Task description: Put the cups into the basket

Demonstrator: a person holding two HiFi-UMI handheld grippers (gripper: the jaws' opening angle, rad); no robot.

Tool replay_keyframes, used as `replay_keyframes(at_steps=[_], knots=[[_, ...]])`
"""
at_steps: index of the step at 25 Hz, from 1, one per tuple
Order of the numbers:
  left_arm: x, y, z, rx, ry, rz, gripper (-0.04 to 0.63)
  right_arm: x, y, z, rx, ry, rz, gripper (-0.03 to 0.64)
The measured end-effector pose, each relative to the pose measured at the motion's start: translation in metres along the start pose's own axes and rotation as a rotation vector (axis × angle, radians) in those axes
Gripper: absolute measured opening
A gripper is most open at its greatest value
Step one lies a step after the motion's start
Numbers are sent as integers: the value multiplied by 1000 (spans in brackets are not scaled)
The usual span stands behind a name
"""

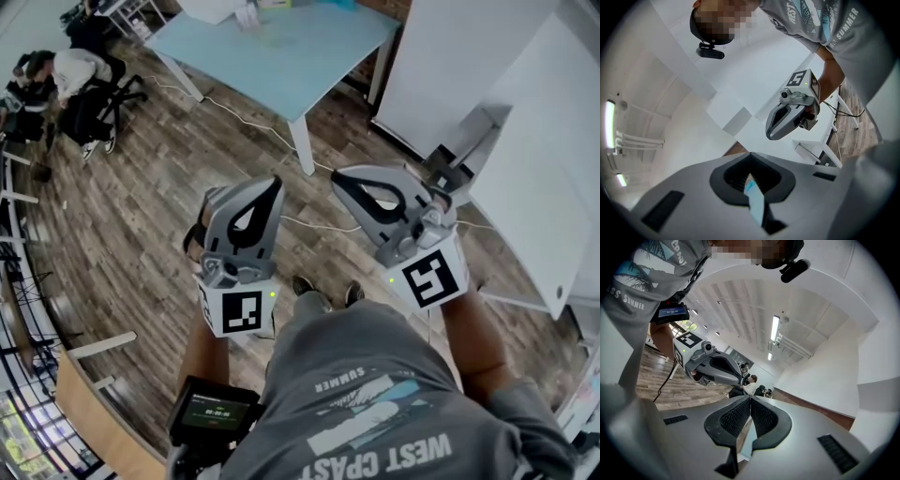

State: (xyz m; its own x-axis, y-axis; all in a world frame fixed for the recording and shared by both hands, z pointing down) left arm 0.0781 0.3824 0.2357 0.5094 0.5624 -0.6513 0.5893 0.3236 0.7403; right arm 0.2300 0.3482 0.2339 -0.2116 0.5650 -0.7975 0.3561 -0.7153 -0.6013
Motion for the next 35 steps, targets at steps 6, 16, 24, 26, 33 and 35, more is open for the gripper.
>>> replay_keyframes(at_steps=[6,16,24,26,33,35], knots=[[-33,-31,-9,-3,43,-21,0,0,-4,39,-19,-49,-19,14],[-65,-75,-30,30,112,-55,0,18,-11,92,-6,-121,-73,14],[-92,-83,-31,39,95,-80,0,6,-9,119,21,-137,-64,14],[-98,-86,-29,39,85,-79,0,3,-7,126,30,-133,-61,14],[-118,-97,-13,36,41,-68,0,-19,14,149,45,-97,-32,14],[-124,-100,-5,36,23,-62,0,-27,21,154,55,-84,-24,14]])
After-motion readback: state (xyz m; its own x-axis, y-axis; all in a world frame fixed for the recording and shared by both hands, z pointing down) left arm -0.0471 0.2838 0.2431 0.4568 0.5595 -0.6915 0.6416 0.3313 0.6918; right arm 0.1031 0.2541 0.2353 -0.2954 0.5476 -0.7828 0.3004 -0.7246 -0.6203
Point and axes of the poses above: the fingertips, and each gripper's own axes: z forward along the fingers, y to its right, x out of its top, the point moved 7 cm from there along -z, backward along the fingers, and after that the axes turned 8 degrees about y, right-handed, at the moved point
